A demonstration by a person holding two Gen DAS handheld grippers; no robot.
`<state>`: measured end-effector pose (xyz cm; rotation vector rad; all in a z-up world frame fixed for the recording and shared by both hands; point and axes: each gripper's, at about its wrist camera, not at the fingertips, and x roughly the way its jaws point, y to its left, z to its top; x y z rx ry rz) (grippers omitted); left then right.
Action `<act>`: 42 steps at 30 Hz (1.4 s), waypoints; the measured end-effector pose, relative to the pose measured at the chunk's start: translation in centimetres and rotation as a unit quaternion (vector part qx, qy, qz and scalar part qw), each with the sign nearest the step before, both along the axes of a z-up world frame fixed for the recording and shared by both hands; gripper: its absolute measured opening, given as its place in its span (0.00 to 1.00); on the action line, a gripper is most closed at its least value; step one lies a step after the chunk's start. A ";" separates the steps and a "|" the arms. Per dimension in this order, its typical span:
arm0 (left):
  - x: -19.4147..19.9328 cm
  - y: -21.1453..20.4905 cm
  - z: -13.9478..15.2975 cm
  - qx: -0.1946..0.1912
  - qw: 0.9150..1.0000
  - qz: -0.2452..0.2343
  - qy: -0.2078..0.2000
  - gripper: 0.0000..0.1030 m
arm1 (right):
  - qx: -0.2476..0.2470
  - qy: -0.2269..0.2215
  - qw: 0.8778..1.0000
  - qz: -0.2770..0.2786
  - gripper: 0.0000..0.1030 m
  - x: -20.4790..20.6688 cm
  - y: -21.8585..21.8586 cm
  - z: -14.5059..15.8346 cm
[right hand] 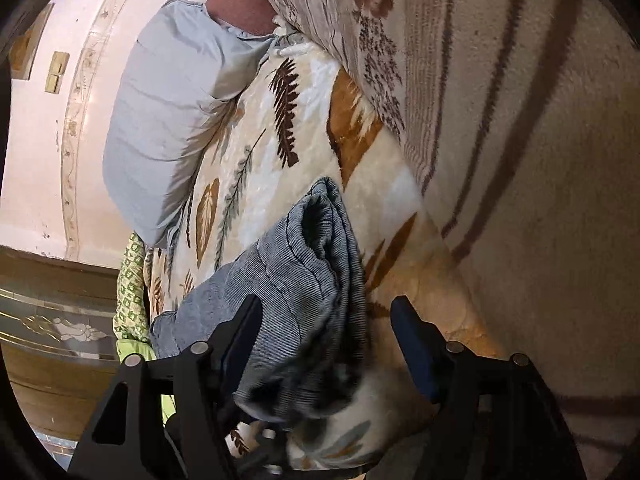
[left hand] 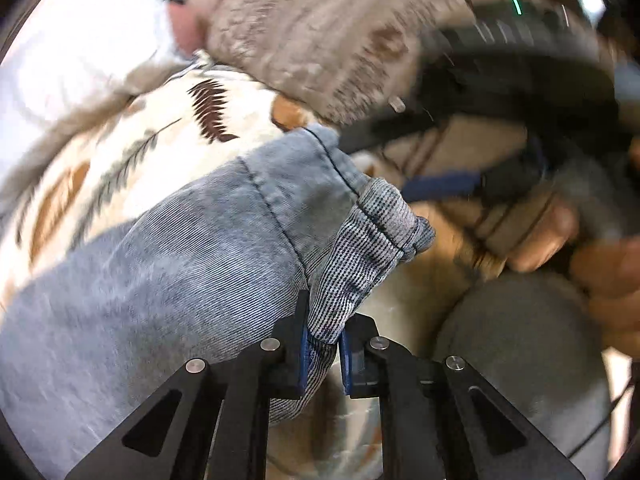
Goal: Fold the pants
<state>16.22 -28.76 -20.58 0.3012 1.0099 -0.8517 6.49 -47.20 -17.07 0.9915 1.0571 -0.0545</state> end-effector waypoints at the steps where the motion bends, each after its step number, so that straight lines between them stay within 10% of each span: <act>1: 0.6 1.1 0.1 -0.013 1.000 0.007 0.012 0.10 | 0.004 0.002 1.000 0.000 0.74 0.1 0.1 -0.1; 7: 1.4 2.6 0.3 -0.030 0.999 0.016 0.019 0.10 | 0.050 0.024 0.998 0.006 0.76 1.9 0.8 -1.6; 10: 0.6 2.8 0.7 -0.028 0.999 0.016 0.015 0.10 | 0.052 0.043 0.998 0.007 0.17 2.8 1.4 -2.5; 12: 0.6 2.7 0.7 -0.038 0.999 0.017 0.016 0.10 | 0.041 0.037 0.998 0.003 0.12 2.8 1.8 -1.9; 20: -0.4 9.1 5.9 -0.126 0.990 0.051 0.039 0.31 | -0.089 -0.051 0.993 0.061 0.11 4.0 7.2 6.6; 24: -0.9 17.1 9.0 -0.184 0.977 0.097 0.035 0.71 | -0.154 -0.088 0.978 0.111 0.11 5.5 12.1 10.3; 37: 9.7 36.6 4.8 -0.279 0.903 0.283 0.167 0.70 | -0.199 -0.108 0.943 0.243 0.13 10.7 28.6 8.0; 40: 11.4 37.5 2.5 -0.298 0.886 0.290 0.205 0.70 | -0.192 -0.094 0.940 0.264 0.23 12.3 31.2 5.3; 42: 12.0 37.9 1.0 -0.291 0.882 0.304 0.214 0.70 | -0.185 -0.088 0.939 0.277 0.50 13.0 32.7 3.6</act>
